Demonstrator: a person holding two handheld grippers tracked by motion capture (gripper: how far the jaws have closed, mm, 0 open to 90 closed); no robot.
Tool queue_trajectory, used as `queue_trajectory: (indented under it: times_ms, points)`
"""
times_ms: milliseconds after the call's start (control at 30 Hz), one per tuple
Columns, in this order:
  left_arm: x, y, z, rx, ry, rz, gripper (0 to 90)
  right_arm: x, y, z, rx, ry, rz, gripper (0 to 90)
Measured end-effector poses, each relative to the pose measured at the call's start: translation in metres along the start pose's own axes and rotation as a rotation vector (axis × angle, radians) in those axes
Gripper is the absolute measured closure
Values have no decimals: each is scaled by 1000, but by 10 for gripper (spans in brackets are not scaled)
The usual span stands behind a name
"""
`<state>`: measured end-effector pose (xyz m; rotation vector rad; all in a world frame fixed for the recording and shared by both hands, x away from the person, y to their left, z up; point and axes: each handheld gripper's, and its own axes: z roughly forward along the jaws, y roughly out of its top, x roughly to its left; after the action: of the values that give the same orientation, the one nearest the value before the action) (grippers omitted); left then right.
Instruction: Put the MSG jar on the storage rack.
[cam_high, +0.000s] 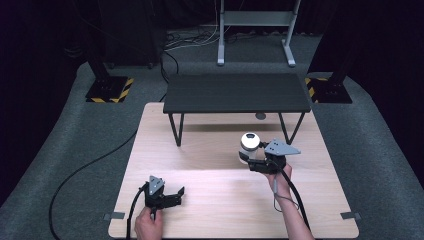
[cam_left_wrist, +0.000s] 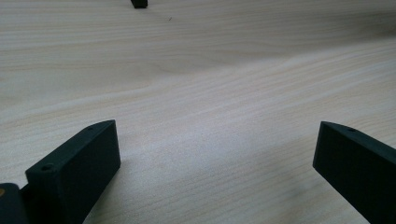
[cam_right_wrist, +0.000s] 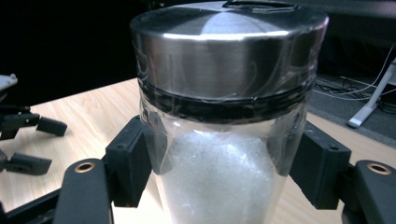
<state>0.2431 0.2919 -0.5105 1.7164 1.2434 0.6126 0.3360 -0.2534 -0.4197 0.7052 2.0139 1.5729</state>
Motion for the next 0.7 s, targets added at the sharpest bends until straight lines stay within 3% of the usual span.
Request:
queue_trajectory:
  times_ms: [333, 700]
  points:
    - [0, 0, 0, 2, 0, 4, 5, -8, 40, 11, -7, 2, -22, 297]
    - [0, 0, 0, 3, 1, 5, 5, -22, 74, 31, -14, 3, 0, 297]
